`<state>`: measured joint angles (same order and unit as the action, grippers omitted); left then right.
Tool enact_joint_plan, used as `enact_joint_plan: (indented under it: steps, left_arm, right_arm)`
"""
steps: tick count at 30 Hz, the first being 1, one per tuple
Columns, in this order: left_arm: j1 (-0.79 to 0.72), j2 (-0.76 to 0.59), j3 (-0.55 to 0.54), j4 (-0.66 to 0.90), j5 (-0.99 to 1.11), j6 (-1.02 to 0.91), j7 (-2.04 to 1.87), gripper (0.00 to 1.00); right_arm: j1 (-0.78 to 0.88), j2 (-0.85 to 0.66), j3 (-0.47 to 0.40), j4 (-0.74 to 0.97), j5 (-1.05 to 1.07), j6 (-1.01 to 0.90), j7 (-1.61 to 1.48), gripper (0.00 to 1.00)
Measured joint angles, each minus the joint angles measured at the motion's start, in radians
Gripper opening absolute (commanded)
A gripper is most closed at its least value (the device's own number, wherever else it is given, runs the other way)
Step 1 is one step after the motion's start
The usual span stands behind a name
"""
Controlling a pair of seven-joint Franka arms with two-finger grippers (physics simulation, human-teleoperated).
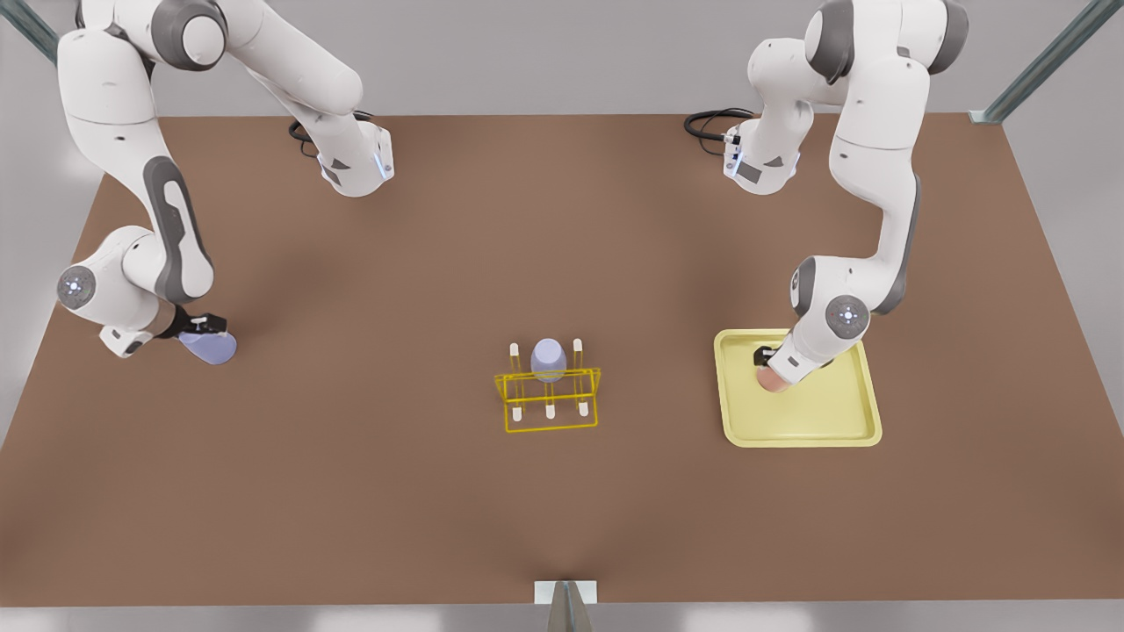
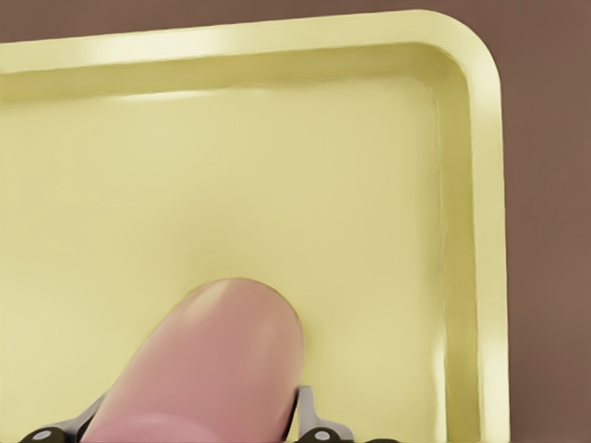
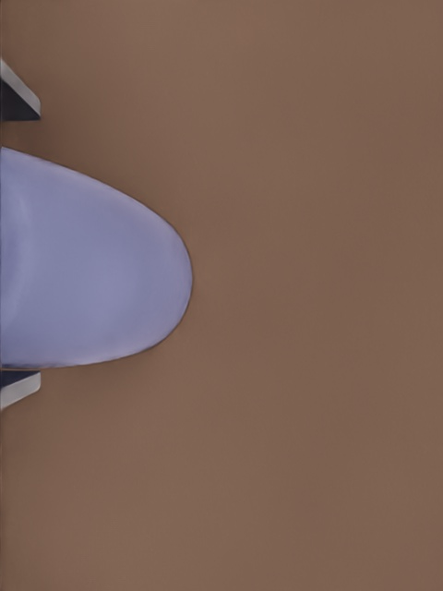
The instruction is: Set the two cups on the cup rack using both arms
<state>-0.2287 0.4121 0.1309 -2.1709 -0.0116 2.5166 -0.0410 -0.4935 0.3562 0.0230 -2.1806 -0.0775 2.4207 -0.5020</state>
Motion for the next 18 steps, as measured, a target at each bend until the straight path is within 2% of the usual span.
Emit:
enact_joint_plan:
  steps: [4, 11, 18]
  left_arm:
    - [-0.001, 0.002, 0.000, 0.003, 0.003, 0.003, -0.005, 0.77]
    - [0.001, -0.012, -0.019, 0.000, 0.000, 0.003, -0.013, 0.77]
    - [-0.004, -0.050, -0.043, 0.048, -0.006, -0.038, -0.020, 0.78]
  right_arm:
    - [-0.003, 0.014, 0.000, -0.020, 0.003, 0.047, -0.012, 1.00]
    - [-0.011, 0.018, 0.001, -0.024, 0.006, 0.088, -0.030, 1.00]
    - [-0.009, 0.013, 0.004, -0.034, 0.006, 0.100, -0.043, 0.86]
